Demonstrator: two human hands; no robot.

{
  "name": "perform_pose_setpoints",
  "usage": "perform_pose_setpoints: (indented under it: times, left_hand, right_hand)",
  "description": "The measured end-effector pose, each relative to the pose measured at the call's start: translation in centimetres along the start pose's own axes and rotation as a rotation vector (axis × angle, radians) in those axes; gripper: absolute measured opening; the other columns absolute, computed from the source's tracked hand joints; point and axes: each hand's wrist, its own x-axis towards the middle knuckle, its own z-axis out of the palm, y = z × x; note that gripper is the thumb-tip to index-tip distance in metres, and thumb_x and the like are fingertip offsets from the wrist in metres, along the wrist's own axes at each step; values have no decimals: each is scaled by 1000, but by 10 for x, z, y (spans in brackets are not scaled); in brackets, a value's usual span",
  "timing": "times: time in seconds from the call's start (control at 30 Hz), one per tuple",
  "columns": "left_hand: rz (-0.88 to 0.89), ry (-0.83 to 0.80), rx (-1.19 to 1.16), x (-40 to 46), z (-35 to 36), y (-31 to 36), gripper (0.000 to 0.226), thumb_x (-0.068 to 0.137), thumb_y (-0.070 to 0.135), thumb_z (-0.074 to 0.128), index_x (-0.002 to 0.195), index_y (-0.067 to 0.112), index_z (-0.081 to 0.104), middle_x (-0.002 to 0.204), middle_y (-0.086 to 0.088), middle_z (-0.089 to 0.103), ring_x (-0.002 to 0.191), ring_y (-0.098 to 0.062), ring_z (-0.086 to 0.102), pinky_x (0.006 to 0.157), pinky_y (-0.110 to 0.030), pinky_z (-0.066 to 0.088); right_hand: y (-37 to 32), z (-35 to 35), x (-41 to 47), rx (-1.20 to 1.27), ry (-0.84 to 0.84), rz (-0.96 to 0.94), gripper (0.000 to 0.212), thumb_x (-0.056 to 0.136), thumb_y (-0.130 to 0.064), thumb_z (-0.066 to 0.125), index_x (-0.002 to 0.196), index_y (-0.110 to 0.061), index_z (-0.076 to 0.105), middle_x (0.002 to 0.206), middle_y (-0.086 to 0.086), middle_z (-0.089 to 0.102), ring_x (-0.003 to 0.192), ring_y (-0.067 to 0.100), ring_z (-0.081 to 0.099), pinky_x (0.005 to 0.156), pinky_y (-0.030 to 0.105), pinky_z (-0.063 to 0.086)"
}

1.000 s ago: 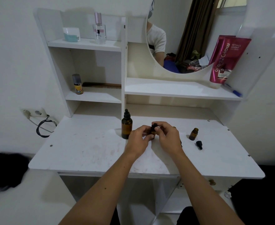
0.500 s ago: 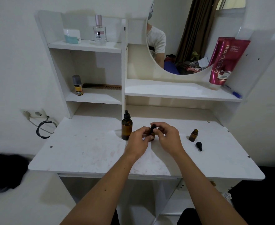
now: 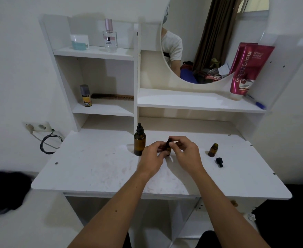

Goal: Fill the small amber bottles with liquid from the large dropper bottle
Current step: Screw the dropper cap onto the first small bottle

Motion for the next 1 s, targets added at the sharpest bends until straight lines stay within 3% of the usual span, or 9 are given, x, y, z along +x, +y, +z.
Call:
perform_pose_setpoints:
  times: [0.17, 0.33, 0.5, 0.67, 0.83, 1.0]
  left_hand:
    - [15, 3, -22, -2, -1, 0, 27, 96, 10, 71, 121, 18, 70, 105, 10, 76, 100, -1, 70, 95, -29, 59]
    - [1, 9, 16, -1, 0, 1, 30, 95, 14, 72, 125, 19, 68, 113, 8, 75, 105, -4, 69, 100, -30, 57]
    - [2, 8, -4, -1, -1, 1, 30, 95, 12, 72, 124, 18, 69, 109, 9, 75, 102, -3, 70, 98, -30, 58]
    - [1, 7, 5, 0, -1, 2, 29, 95, 14, 73, 123, 18, 70, 109, 10, 75, 102, -1, 69, 98, -29, 57]
    - [-11, 16, 6, 0, 0, 2, 27, 93, 13, 74, 120, 17, 70, 105, 9, 75, 100, -2, 70, 96, -31, 59]
    - [-13, 26, 7, 0, 0, 2, 26, 93, 12, 74, 118, 17, 70, 104, 10, 75, 99, -2, 71, 95, -31, 59]
  right_hand:
    - [-4, 1, -1, 20, 74, 72, 10, 89, -19, 82, 96, -17, 76, 89, -7, 75, 83, 3, 69, 75, 9, 51]
    - [-2, 3, -2, -74, 11, -9, 25, 99, -9, 68, 122, -15, 74, 112, -5, 71, 90, -1, 68, 82, 2, 47]
    - [-1, 0, 2, -17, 50, 81, 9, 92, -16, 79, 100, -18, 77, 95, -8, 76, 85, 1, 69, 76, 8, 50]
    - [1, -5, 3, -107, -82, -9, 26, 100, -6, 66, 123, -15, 74, 113, -6, 69, 89, -8, 66, 80, 4, 47]
    - [1, -2, 7, -120, -72, 26, 19, 96, -5, 71, 111, -14, 77, 106, -3, 74, 82, -4, 68, 77, 4, 47]
    - [-1, 2, 2, -101, -19, 46, 15, 93, -9, 75, 107, -16, 76, 100, -6, 74, 83, -9, 67, 75, 7, 49]
